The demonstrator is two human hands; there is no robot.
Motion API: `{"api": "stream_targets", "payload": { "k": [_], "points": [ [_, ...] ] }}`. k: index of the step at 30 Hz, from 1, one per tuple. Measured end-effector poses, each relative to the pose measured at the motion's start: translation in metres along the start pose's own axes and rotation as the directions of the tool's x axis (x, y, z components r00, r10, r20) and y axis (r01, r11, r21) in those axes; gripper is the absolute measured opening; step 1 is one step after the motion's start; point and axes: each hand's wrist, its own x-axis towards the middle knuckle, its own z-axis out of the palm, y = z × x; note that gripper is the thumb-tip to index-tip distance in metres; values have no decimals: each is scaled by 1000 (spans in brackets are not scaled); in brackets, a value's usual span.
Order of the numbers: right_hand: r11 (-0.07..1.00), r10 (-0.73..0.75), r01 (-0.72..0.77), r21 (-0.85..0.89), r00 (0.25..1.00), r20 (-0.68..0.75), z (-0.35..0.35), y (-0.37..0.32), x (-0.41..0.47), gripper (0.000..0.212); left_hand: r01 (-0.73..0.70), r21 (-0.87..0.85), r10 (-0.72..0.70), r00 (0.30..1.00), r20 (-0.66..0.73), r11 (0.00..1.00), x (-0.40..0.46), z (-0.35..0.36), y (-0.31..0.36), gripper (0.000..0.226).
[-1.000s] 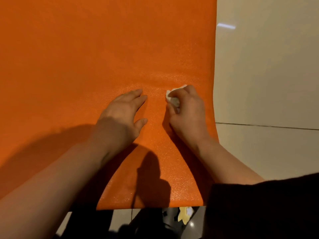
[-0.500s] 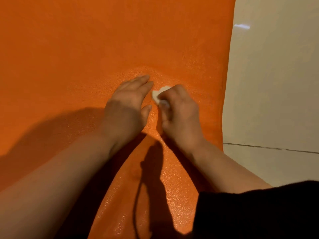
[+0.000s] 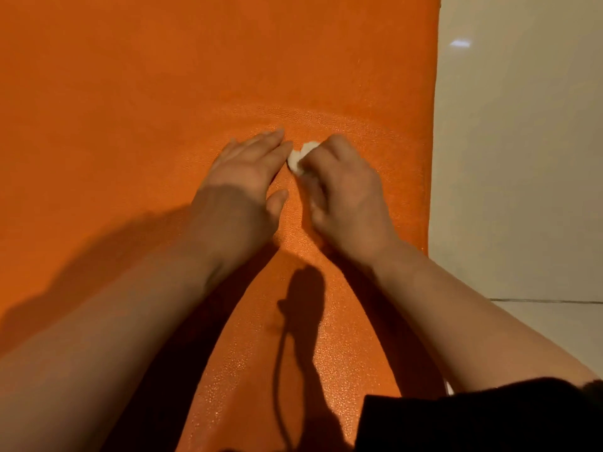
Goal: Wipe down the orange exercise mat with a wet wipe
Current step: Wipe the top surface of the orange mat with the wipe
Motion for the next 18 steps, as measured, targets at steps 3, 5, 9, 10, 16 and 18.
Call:
{"api": "stream_targets", "payload": {
  "k": [3, 5, 9, 10, 16, 18],
  "points": [
    [980, 172, -189, -55, 958, -229, -10, 33, 34, 11, -19, 58, 16, 999, 48, 998, 19, -5, -2, 63],
    [953, 270, -300, -41, 904, -331, -10, 43, 48, 11, -39, 89, 33, 997, 74, 995, 32, -7, -3, 64],
    [988, 148, -154, -7, 961, -234, 7, 16, 44, 11, -75, 99, 68, 995, 74, 992, 48, -10, -7, 63],
    [997, 75, -75, 4, 985, -157, 9, 11, 40, 13, -84, 92, 78, 995, 68, 992, 51, -10, -8, 62],
    [962, 224, -262, -80, 920, -322, -15, 59, 86, 20, -168, 129, 159, 984, 77, 977, 71, -15, -17, 58],
    [921, 331, -384, -61, 856, -397, -16, 67, 98, 16, -201, 150, 191, 978, 78, 968, 80, -18, -20, 58]
  ]
}}
